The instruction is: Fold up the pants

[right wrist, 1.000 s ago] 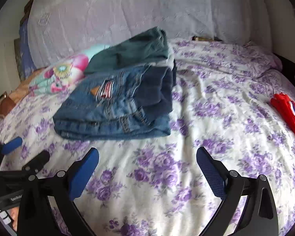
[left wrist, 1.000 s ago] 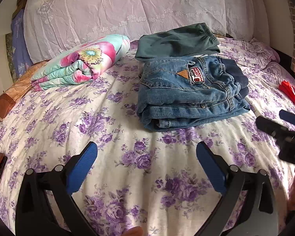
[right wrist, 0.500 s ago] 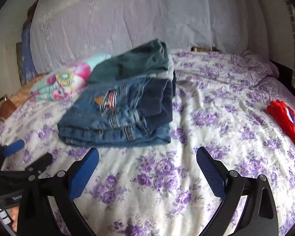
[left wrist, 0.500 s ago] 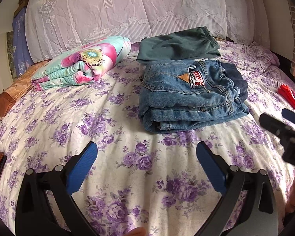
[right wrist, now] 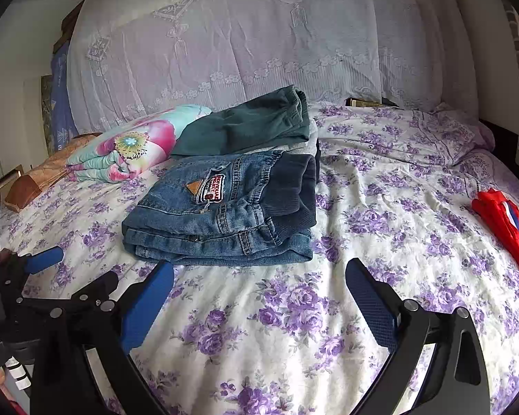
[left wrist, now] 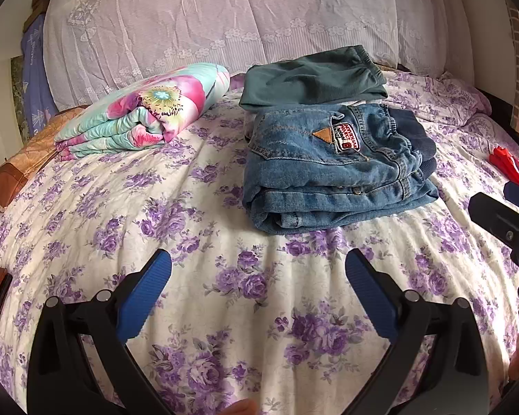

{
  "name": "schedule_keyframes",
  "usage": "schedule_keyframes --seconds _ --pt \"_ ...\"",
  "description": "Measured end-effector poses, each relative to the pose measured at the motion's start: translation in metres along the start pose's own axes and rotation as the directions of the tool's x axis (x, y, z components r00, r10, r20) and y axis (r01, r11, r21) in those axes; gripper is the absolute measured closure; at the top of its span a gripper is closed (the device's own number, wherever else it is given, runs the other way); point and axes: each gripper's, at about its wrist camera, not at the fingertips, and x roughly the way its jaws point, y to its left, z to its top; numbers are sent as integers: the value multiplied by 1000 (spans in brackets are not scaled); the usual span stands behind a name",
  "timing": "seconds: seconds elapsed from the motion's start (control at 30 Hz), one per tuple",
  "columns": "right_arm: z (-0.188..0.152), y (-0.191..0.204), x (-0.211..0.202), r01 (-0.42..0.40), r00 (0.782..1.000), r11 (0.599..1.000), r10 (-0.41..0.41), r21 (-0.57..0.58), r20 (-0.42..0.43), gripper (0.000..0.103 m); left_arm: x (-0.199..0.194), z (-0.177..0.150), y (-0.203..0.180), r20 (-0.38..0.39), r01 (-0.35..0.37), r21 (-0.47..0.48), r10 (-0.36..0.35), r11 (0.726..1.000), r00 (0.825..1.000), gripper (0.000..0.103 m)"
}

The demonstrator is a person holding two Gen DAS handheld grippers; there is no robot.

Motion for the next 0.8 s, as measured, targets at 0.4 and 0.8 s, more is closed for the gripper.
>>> schedule_keyframes --seconds 0.4,0.8 --pt "-1 1 3 -7 1000 1000 8 10 -19 4 1 0 0 -2 1 1 -1 1000 1000 5" --pt "-2 0 3 -7 1000 1000 7 10 -20 4 1 0 0 -2 1 1 -1 1000 1000 5"
